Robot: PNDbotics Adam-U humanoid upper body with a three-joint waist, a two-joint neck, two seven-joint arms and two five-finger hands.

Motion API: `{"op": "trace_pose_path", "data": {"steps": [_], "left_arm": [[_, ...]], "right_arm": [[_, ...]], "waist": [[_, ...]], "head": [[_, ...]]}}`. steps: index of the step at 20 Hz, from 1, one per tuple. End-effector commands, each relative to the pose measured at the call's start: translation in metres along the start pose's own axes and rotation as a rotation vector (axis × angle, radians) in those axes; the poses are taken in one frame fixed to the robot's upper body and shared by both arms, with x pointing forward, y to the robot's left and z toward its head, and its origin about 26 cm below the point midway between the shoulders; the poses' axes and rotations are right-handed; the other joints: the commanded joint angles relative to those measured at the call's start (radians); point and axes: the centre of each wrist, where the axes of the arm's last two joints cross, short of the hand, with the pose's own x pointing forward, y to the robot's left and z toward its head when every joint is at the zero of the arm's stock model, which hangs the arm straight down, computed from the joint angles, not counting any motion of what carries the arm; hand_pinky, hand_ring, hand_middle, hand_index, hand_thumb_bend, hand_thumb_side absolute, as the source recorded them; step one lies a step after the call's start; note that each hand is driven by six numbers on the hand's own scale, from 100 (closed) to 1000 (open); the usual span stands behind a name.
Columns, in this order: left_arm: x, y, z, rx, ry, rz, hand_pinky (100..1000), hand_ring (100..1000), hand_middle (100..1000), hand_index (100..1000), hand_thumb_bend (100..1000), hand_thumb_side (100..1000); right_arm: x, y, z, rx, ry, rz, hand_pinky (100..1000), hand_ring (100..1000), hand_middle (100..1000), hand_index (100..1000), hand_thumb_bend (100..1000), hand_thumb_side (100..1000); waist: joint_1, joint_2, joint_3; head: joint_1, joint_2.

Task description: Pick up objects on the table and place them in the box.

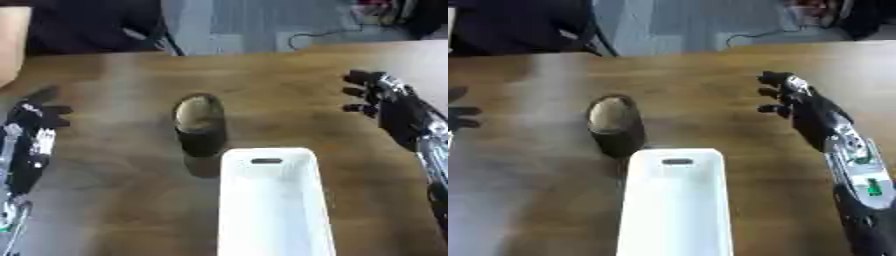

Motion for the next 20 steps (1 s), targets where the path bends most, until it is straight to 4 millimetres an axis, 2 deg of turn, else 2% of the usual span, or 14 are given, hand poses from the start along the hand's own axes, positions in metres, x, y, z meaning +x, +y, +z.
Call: {"op": "trace_pose_path", "data": {"steps": [1,9,13,14,15,17,20], "left_arm": [[0.005,0.007,-0.006,0.002,-0.026,-0.020,596,714,834,860,100,847],[0.005,0.007,-0.006,0.001,-0.024,-0.022,595,702,816,859,100,844],[0.005,0.013,-0.008,-0.023,-0.022,-0.066,579,617,777,856,100,809],[0.006,0.019,-0.012,-0.060,-0.027,-0.111,535,537,753,854,106,765],[0.008,0.027,-0.017,-0.115,-0.036,-0.174,527,510,751,862,129,733],[0.018,0.049,-0.036,-0.304,-0.083,-0.374,547,502,775,896,182,672],[0.043,0.069,-0.070,-0.592,-0.182,-0.663,582,518,821,925,233,638]], "right_arm": [[0.009,-0.004,0.000,-0.008,-0.019,0.022,827,977,984,1000,100,1000],[0.009,-0.005,0.000,-0.007,-0.018,0.022,827,977,984,1000,100,1000],[0.008,-0.004,0.000,-0.006,-0.016,0.021,827,977,983,1000,100,1000],[0.008,-0.004,0.000,-0.004,-0.015,0.022,827,977,983,1000,100,1000],[0.008,-0.004,0.000,-0.001,-0.014,0.023,827,977,983,1000,100,1000],[0.007,-0.004,0.000,0.005,-0.007,0.027,827,977,983,1000,100,1000],[0.004,-0.002,0.001,0.016,0.008,0.031,828,977,983,1000,100,1000]], "waist": [[0.000,-0.017,0.001],[0.001,-0.016,0.001],[0.003,-0.018,-0.003],[0.005,-0.020,-0.008],[0.007,-0.022,-0.013],[0.013,-0.028,-0.022],[0.028,-0.038,-0.026]], "head": [[0.002,0.005],[0.004,0.001],[0.006,-0.001],[0.007,-0.001],[0.009,0.001],[0.016,0.007],[0.024,0.018]]}}
